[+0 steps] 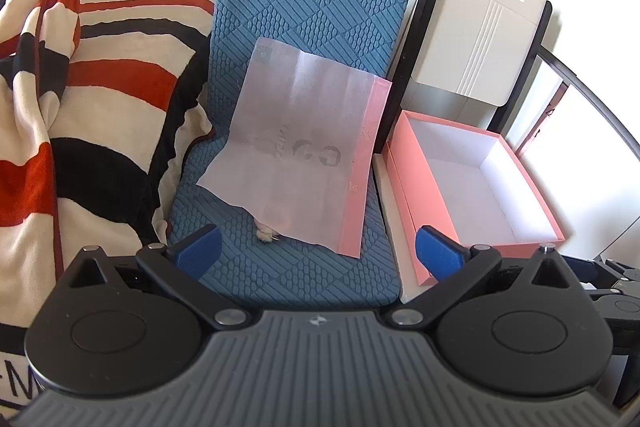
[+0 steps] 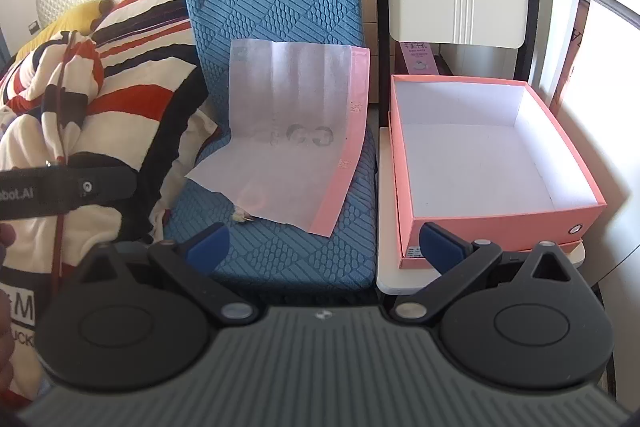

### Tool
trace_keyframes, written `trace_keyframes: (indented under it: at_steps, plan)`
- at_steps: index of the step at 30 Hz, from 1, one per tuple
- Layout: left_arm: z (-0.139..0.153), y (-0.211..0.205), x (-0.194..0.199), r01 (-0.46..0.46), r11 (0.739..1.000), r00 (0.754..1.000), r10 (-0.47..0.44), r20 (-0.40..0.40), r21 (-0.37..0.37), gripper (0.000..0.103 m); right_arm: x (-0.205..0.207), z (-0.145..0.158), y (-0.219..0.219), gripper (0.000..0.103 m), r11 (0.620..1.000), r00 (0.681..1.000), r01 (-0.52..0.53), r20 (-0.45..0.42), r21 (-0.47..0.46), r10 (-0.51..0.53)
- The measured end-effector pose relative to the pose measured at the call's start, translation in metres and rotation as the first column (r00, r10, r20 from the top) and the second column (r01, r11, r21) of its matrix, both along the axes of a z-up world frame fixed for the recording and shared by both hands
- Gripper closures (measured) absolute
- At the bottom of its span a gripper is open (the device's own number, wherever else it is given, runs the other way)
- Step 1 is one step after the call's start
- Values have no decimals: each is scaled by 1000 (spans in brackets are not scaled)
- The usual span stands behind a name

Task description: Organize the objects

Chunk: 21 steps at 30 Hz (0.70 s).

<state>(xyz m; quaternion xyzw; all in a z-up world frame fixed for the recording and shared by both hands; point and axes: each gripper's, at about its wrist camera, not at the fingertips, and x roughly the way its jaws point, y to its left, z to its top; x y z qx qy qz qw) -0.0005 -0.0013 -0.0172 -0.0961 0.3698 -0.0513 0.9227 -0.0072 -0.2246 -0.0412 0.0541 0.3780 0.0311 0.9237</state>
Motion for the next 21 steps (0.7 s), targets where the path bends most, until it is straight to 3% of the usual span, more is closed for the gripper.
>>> trace_keyframes:
  at_steps: [9, 21]
  plan:
    - [-30, 2, 2, -28, 1000, 1000, 28, -9, -8, 0, 1, -18, -4, 0, 1000, 1000, -7, 27, 18, 6]
    - [-48, 6, 8, -26, 1000, 1000, 26, -14, -6, 0, 0, -37, -6, 0, 999, 1000, 21, 21, 38, -22]
